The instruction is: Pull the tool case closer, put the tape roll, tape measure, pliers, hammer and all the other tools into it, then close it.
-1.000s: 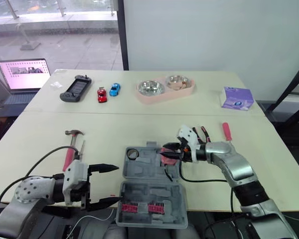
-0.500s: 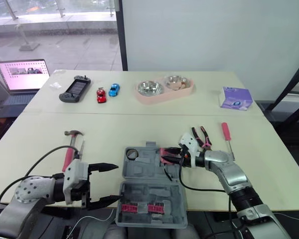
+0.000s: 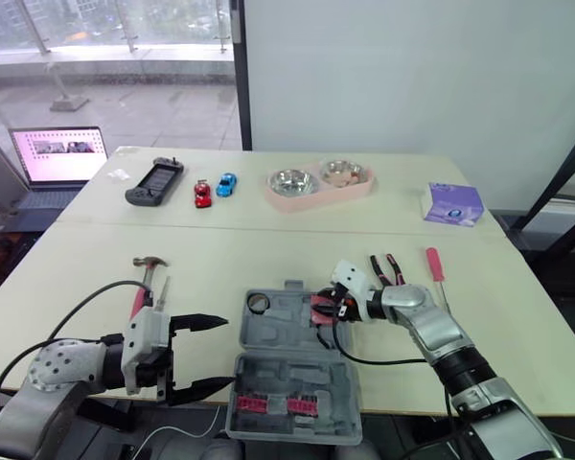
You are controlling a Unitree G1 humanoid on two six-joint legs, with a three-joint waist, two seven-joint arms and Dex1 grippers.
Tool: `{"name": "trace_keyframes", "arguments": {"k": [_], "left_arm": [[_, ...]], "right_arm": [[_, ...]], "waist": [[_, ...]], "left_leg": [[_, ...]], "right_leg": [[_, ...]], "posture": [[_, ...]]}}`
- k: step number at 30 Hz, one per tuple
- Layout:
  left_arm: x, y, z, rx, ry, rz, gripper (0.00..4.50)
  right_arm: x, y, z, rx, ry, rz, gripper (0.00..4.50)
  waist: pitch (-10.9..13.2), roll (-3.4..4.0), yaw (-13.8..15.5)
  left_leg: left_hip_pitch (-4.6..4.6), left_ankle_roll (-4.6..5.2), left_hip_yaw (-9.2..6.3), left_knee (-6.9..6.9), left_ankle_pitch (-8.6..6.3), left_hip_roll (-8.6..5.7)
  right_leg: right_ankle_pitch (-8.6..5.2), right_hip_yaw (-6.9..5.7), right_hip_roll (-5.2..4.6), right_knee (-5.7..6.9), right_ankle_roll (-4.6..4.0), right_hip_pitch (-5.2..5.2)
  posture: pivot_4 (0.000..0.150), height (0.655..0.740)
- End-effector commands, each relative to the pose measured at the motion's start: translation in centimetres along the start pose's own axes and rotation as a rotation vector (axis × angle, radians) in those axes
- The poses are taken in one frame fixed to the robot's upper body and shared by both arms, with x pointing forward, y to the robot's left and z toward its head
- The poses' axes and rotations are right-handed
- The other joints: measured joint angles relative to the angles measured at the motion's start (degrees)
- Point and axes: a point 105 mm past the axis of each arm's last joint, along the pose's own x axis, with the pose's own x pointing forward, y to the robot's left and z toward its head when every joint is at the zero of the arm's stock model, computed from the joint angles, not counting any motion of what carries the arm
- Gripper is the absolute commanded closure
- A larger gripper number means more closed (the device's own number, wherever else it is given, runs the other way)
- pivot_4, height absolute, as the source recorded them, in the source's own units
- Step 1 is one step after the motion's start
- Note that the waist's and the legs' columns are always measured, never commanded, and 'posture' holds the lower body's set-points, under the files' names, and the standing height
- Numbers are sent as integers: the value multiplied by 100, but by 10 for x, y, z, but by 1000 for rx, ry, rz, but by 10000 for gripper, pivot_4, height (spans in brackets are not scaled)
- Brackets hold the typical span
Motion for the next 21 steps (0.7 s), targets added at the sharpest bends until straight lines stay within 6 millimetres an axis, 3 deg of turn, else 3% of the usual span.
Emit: {"name": "trace_keyframes", "arguments": {"k": [1, 6, 9, 12, 16, 20, 21], "left_arm": [[-1, 1, 8, 39, -4, -1, 0], [-3, 3, 7, 36, -1, 17, 0], [-9, 7, 9, 34, -1, 56, 0], [-24, 16, 9, 20, 5, 152, 0], [-64, 27, -7, -18, 78, 337, 0], [-126, 33, -30, -60, 200, 549, 0], [-140, 34, -35, -67, 228, 595, 0]], "right_arm": [[-1, 10, -42, 101, 109, 4, 27115], [-20, 2, 16, 80, -189, -9, 27115], [-41, -8, 38, 105, -297, -39, 27115], [-76, -15, 60, 127, -416, -49, 27115], [-124, -26, 38, 121, -332, -112, 27115], [-169, -46, 0, 186, -214, -257, 27115], [-177, -49, -7, 189, -194, -288, 24830]], "waist": [[1, 2, 1], [31, 33, 16], [72, 69, -19], [96, 86, -31], [98, 76, 6], [115, 56, 19], [116, 55, 9]], "left_leg": [[0, 0, 0, 0, 0, 0], [-15, 0, 0, -2, 0, 0], [-40, 1, 0, 0, 1, 0], [-64, 3, 0, 2, 3, 0], [-92, 6, 0, 0, 1, 0], [-98, 11, 4, 0, -3, 0], [-99, 10, 6, 3, -3, 0]], "right_leg": [[0, 0, 0, 0, 0, -1], [-1, 0, 0, 0, 1, -15], [1, 0, 1, 6, -1, -42], [5, 0, 2, 16, -3, -73], [4, 0, 2, 13, -3, -99], [-2, -1, 1, 9, 2, -109], [-2, -1, 0, 9, 1, -112]], "posture": [[1500, 7400], [1500, 7400], [1500, 7400], [1500, 7400], [1500, 7400], [1500, 7400], [1500, 7400]]}}
